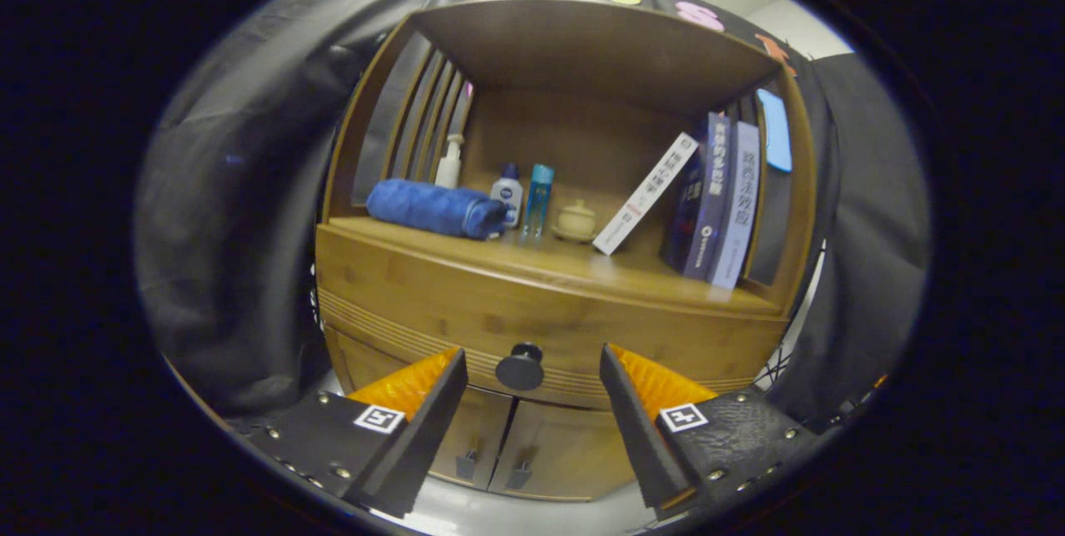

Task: Pull open the drawer, take out the items inside it, and place them on the countertop above the cabinet.

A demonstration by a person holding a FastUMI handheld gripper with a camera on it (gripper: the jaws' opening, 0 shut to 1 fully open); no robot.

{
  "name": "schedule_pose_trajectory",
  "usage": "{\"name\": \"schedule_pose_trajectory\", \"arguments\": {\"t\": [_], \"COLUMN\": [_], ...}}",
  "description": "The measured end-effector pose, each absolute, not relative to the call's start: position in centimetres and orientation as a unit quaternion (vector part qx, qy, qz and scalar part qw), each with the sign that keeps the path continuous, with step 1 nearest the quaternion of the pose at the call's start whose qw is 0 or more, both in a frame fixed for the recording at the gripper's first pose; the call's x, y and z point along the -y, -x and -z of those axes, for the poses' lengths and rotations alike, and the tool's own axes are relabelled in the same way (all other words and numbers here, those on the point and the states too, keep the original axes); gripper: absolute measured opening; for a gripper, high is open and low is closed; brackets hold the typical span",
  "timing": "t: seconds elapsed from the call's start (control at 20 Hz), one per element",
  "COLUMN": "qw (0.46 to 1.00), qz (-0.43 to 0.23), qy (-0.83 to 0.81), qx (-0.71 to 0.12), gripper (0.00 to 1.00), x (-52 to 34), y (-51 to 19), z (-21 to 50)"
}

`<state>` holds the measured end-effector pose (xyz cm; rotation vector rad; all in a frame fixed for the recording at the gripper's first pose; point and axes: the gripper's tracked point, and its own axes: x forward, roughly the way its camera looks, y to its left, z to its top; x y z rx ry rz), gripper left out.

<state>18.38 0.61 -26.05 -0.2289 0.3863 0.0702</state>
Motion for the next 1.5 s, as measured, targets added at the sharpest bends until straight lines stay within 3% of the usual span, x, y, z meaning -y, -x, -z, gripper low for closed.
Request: {"name": "schedule_pose_trajectory", "arguments": {"t": [0.2, 0.3, 0.35, 0.5, 0.6, 0.75, 0.8, 1.5], "qw": [0.970, 0.966, 0.965, 0.965, 0.964, 0.961, 0.961, 0.964], "qz": [-0.012, -0.008, 0.002, -0.001, 0.002, 0.008, 0.010, 0.008], "qy": [0.064, 0.050, 0.053, 0.043, 0.039, 0.022, 0.028, 0.032], "qx": [-0.236, -0.253, -0.257, -0.257, -0.264, -0.274, -0.274, -0.264], "gripper": [0.92, 0.74, 0.74, 0.59, 0.43, 0.36, 0.27, 0.27], "x": [-0.4, -0.9, -0.6, -1.3, -1.3, -1.1, -1.2, -1.0], "y": [-21.3, -22.3, -22.4, -22.3, -22.3, -22.4, -22.2, -10.3], "z": [29.9, 30.5, 30.6, 30.7, 31.0, 31.0, 30.8, 27.7]}}
